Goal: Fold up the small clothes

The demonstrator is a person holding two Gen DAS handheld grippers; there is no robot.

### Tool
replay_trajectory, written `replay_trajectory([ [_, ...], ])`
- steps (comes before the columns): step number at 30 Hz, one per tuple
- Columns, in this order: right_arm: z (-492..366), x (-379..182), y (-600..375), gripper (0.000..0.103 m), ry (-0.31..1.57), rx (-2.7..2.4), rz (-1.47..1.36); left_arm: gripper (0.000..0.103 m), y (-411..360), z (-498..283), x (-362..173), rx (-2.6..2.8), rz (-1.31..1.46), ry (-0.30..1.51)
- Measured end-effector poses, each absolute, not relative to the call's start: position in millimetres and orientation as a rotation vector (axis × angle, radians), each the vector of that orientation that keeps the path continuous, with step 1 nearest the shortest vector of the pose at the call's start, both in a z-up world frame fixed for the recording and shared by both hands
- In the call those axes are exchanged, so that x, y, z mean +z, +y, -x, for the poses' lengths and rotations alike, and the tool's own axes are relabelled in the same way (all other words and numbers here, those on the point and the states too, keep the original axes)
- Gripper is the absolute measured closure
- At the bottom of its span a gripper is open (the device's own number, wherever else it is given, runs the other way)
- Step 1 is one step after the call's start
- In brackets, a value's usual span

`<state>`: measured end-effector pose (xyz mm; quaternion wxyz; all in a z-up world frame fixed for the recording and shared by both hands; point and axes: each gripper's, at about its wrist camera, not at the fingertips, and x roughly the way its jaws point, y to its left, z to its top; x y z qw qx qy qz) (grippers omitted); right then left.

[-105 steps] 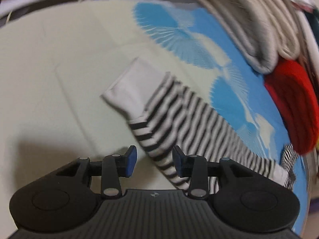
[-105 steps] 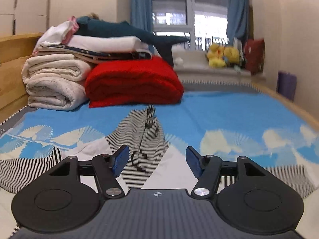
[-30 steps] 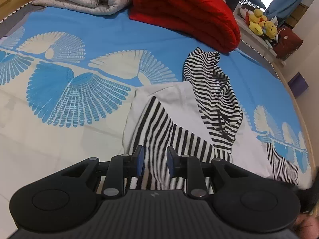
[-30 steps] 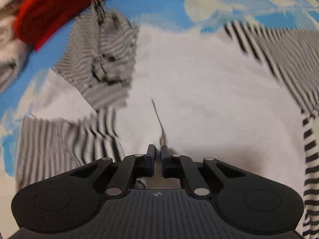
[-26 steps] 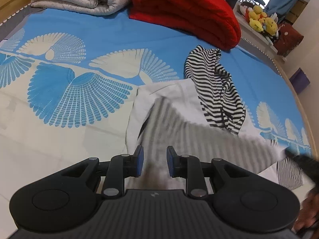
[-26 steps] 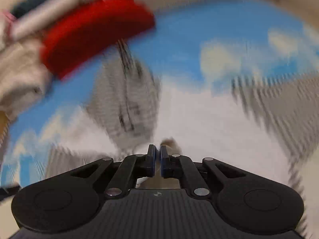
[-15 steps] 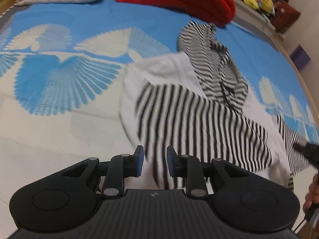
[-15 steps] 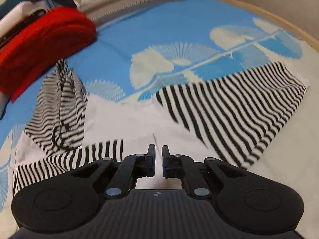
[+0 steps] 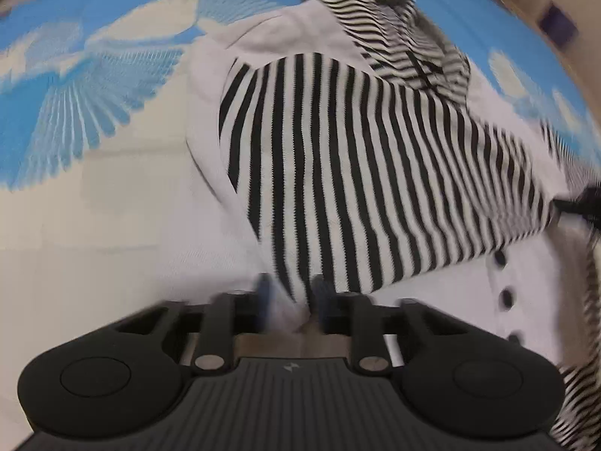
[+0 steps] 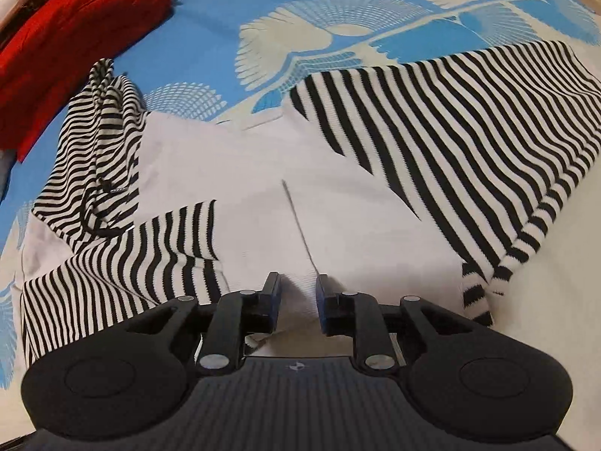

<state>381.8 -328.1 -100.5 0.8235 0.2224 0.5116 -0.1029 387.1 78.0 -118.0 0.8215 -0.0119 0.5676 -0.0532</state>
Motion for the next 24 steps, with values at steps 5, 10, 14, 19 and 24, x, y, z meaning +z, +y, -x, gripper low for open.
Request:
replay_trajectory([
  [5, -376, -74, -326, 0.103, 0.950, -0.173, -0.445, 0.100, 77, -382, -101, -0.126, -0.047, 1.192],
  [10, -376, -84, -333, 0.103, 1.057, -0.248, -0.401, 0.098, 70, -383, -102, -0.128, -0.079, 1.216],
  [14, -369, -72, -335, 0.098, 0.976, -0.323, -0.354, 0.095, 71, -385, -85, -0.172, 0.013, 1.139],
  [19, -375, -61, -314, 0.089, 0.942, -0.087, -0.378, 0.096, 68, -385, -118, -0.146, -0.004, 1.256],
  [24, -380, -95, -326, 0.091, 1.169, -0.167, -0.472, 0.091, 63, -386, -92, -0.149, 0.011, 1.190],
])
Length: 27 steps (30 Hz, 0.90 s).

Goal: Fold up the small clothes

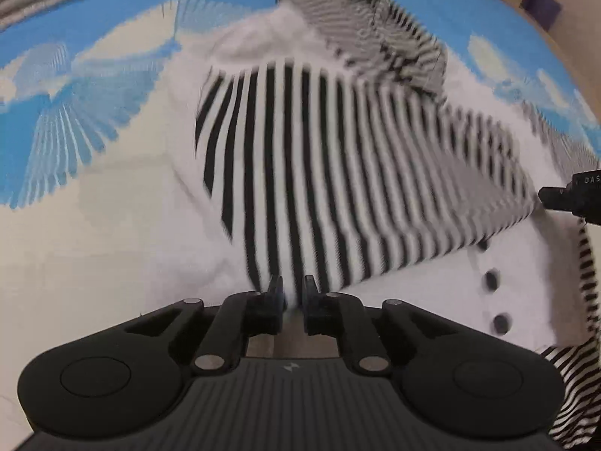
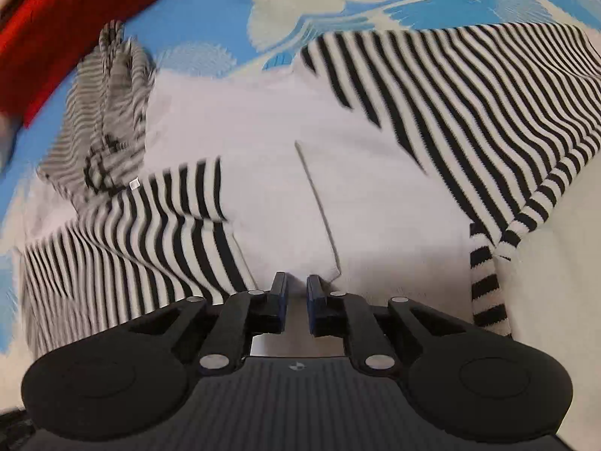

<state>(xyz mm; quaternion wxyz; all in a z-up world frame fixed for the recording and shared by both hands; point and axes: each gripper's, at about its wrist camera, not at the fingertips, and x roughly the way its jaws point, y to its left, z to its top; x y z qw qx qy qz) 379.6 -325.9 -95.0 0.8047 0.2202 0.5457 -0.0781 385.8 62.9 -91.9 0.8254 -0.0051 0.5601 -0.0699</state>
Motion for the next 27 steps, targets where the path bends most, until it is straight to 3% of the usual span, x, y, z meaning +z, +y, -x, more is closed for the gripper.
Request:
replay_trajectory([
  [3, -379, -60, -325, 0.087, 1.033, -0.163, -0.362, 0.079, 48, -382, -59, -0.158, -0.043, 1.085],
  [4, -378, -48, -328, 0.085, 0.996, -0.161, -0.354, 0.068, 44, -379, -52, -0.164, -0.059, 1.054],
  [5, -379, -43, -337, 0.081, 0.979, -0.156, -0.372, 0.063, 38, -379, -45, -0.167, -0.077, 1.026],
  [14, -367, -7, -469, 0.079, 0.817, -0.297, -0.513, 0.063, 18, -378, -35, -0.180, -0.117, 0.999],
  [20, -342, -42, -573, 0.079, 0.781, -0.508, -0.583, 0.063, 21, -380, -36, -0.176, -0.104, 0.992],
  [27, -324, -89, -623, 0.078, 0.766, -0.612, -0.734, 0.063, 22, -385, -43, -0.164, -0.111, 1.013],
])
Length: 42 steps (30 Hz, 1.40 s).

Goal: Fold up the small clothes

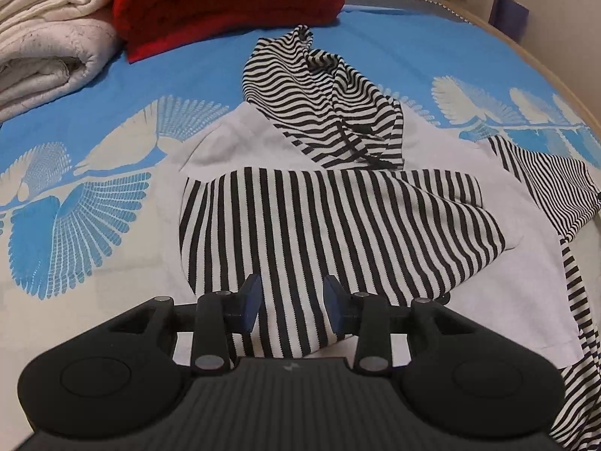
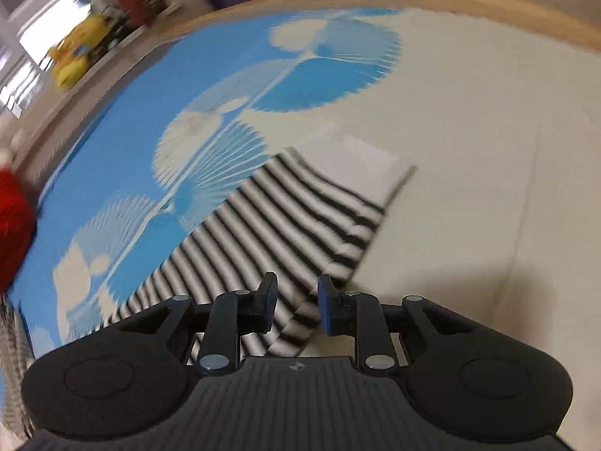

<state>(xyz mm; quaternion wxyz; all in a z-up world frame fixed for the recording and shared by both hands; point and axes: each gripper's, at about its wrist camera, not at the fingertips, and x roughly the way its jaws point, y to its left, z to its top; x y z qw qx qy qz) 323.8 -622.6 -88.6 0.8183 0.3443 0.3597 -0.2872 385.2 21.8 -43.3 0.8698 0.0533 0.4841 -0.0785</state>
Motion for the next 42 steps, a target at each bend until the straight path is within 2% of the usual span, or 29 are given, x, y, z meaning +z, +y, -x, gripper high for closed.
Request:
replay_trajectory([
  [3, -326, -100, -631, 0.072, 0.739, -0.642, -0.767, 0.063, 19, -386, -46, -0.166, -0.114, 1.017],
  [9, -324, -120, -651, 0.071, 0.679, -0.677, -0.863, 0.063, 15, -387, -50, -0.173, -0.126, 1.023],
  [18, -330, -119, -653, 0.072, 0.670, -0.686, -0.838, 0.063, 16, -388, -51, -0.166, -0.123, 1.028],
  [19, -331, -119, -652, 0.073, 0.671, -0.687, -0.830, 0.063, 16, -388, -50, -0.167, -0.122, 1.026],
  [21, -334, -118, -651, 0.089, 0.678, -0.703, -0.800, 0.063, 18, -388, -49, -0.164, -0.118, 1.022],
  [22, -336, -117, -649, 0.093, 0.692, -0.720, -0.771, 0.063, 19, -388, -49, -0.160, -0.117, 1.021],
  [27, -340, -104, -635, 0.098, 0.656, -0.798, -0.693, 0.063, 37, -390, -44, -0.119, -0.092, 1.013],
  [32, -365, -50, -570, 0.099, 0.550, -0.764, -0.433, 0.063, 64, -388, -32, -0.077, -0.042, 0.990],
  [37, -383, 16, -436, 0.099, 0.433, -0.469, -0.153, 0.063, 96, -386, -13, -0.040, 0.034, 0.956],
  [41, -375, 47, -316, 0.098, 0.429, -0.090, -0.121, 0.063, 117, -384, 2, -0.023, 0.114, 0.931],
  [42, -372, 50, -291, 0.095, 0.468, 0.027, -0.149, 0.063, 121, -383, 5, -0.020, 0.129, 0.927],
])
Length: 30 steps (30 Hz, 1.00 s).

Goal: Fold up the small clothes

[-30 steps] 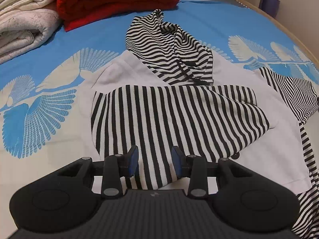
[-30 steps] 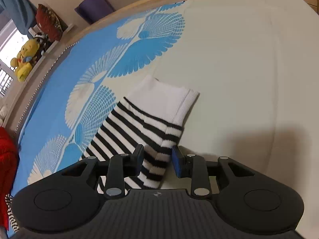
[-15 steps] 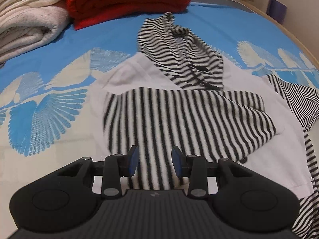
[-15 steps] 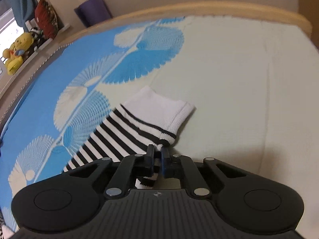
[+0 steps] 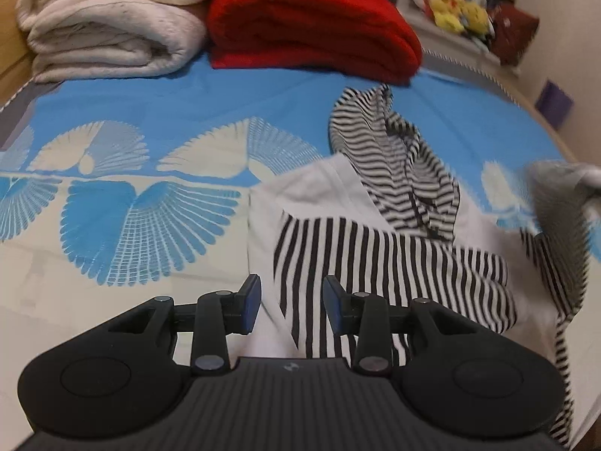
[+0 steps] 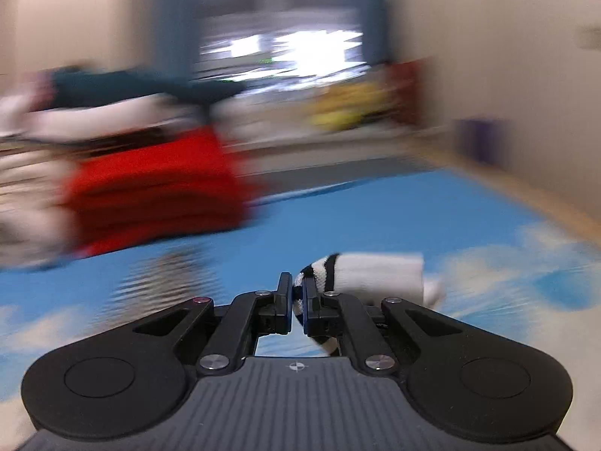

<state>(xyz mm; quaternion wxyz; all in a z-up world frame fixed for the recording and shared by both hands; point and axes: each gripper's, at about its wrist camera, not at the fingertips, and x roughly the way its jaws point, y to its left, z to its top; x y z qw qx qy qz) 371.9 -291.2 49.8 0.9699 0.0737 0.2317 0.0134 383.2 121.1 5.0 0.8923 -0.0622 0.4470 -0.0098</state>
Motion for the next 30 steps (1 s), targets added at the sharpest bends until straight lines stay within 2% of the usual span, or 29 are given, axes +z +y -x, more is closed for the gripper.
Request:
replay_trajectory([
  [3, -365, 39, -223, 0.094, 0.759, 0.428, -0.243, 0.063, 130, -382, 10, -0.016, 0.167, 0.922],
  [5, -353, 35, -199, 0.093, 0.856, 0.459, -0.222, 0.063, 135, -381, 11, -0.012, 0.188, 0.924],
  [6, -349, 36, -194, 0.090, 0.879, 0.456, -0.211, 0.063, 136, -381, 11, -0.011, 0.196, 0.925],
  [10, -345, 46, -214, 0.081, 0.893, 0.336, -0.344, 0.063, 138, -383, 4, -0.018, 0.251, 0.950],
  [13, -348, 40, -232, 0.080, 0.846, 0.231, -0.429, 0.065, 134, -388, -10, -0.021, 0.293, 0.984],
  [15, -349, 23, -246, 0.080, 0.850, 0.148, -0.443, 0.073, 129, -394, -21, -0.033, 0.327, 1.007],
  [16, -349, 11, -250, 0.079, 0.876, 0.110, -0.447, 0.080, 125, -398, -27, -0.039, 0.341, 1.019],
  [17, -350, 2, -253, 0.077, 0.911, 0.084, -0.456, 0.082, 120, -401, -33, -0.044, 0.347, 1.026],
  [20, -357, -10, -262, 0.077, 0.968, 0.064, -0.472, 0.082, 106, -413, -51, -0.071, 0.370, 1.037],
  [24, -367, -2, -264, 0.077, 0.924, 0.096, -0.390, 0.081, 100, -427, -77, -0.070, 0.451, 1.054],
  [26, -367, 0, -274, 0.077, 0.914, 0.091, -0.359, 0.073, 99, -435, -91, -0.064, 0.478, 1.079],
  [30, -371, -5, -301, 0.077, 0.935, 0.045, -0.411, 0.068, 104, -446, -120, -0.057, 0.588, 1.121],
])
